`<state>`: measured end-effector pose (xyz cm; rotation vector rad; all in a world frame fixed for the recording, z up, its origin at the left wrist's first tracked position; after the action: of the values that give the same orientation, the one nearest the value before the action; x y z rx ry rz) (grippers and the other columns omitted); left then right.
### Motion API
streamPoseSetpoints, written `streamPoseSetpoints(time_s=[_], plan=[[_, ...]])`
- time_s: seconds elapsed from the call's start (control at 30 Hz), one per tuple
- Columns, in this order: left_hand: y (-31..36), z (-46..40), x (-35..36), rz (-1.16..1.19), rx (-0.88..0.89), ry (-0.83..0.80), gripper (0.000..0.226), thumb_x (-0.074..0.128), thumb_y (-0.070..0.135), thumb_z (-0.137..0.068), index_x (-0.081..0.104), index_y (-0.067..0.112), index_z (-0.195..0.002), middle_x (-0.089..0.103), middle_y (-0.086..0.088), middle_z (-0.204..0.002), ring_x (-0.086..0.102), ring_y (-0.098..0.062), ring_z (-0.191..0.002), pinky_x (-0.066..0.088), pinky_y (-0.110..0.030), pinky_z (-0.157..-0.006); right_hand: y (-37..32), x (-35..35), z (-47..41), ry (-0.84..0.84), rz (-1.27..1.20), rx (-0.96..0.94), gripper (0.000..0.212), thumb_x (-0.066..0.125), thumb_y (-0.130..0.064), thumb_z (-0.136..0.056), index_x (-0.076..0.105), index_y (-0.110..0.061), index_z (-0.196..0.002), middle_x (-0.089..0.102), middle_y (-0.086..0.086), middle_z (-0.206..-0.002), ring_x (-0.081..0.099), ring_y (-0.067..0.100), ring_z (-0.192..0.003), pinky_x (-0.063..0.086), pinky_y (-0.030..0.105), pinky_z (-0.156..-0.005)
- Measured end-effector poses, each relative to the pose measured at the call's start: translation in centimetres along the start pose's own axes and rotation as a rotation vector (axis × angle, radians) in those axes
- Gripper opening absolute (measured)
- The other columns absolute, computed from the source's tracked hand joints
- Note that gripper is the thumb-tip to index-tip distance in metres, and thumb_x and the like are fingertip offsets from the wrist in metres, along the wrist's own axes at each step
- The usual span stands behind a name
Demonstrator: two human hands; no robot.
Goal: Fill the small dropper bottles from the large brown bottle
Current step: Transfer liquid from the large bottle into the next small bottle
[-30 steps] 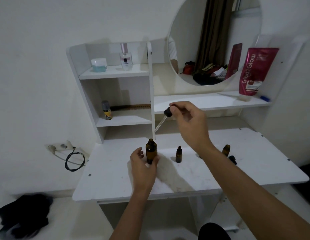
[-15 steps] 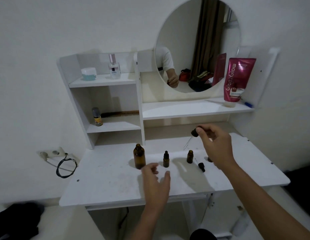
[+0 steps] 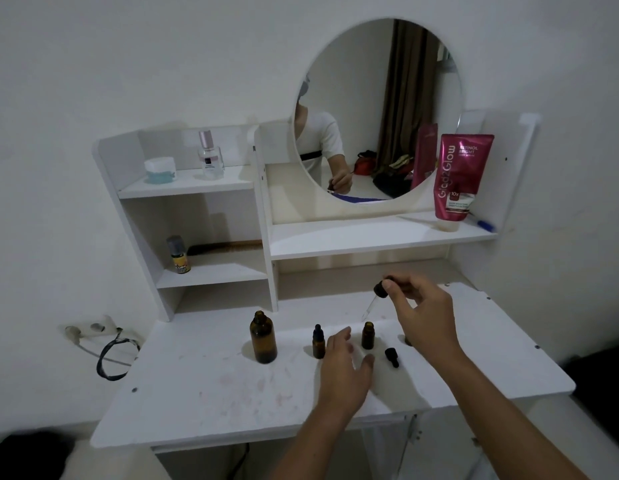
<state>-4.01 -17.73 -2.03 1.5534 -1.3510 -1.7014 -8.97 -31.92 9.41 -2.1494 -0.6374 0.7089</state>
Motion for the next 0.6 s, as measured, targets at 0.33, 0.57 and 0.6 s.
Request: streamPoseSetpoints(time_s=[0.33,0.57,0.6], plan=[[-0.4,-3.0,1.8,-0.073,0.079,0.067,0.033,0.065,0.037,-0.096,0.060,0.027,-0.127,0.063,0.015,-0.121,0.058,-0.004,-0.110,0.052,-0.032,-0.098,1.7,-0.1,-0.1,-0.027,0.093,-0.101,0.009,0.074,-0.014,-0.093,0.076,-0.017,-0.101,0.074,-0.009,-0.093,0.069,0.004,-0.091,0.050,0.009,-0.081],[-1.0,-3.4,2.3,-0.044,0.131,0.049,0.016,0.061,0.032,-0.099,0.065,0.032,-0.115,0.067,0.021,-0.109,0.061,-0.002,-0.105,0.054,-0.028,-0.095,2.4,1.4,0.1,-0.116,0.121,-0.125,0.006,0.074,-0.010,-0.093,0.077,-0.015,-0.092,0.073,-0.011,-0.088,0.070,0.002,-0.085,0.051,0.008,-0.078],[-1.2,-3.5,2.3,-0.037,0.136,0.048,0.016,0.061,0.031,-0.100,0.065,0.032,-0.115,0.068,0.021,-0.109,0.062,-0.002,-0.105,0.055,-0.029,-0.095,2.6,1.8,0.2,-0.130,0.138,-0.128,0.008,0.074,-0.009,-0.092,0.076,-0.015,-0.089,0.073,-0.012,-0.086,0.070,0.002,-0.084,0.051,0.008,-0.077]])
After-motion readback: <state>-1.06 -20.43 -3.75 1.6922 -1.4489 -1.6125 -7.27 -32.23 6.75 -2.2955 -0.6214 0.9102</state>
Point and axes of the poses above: each hand's wrist, its own z-axis away from the middle knuckle, its own x-axis out of the palm, y = z × x, the point moved 2 cm from there along -z, towards the middle knuckle
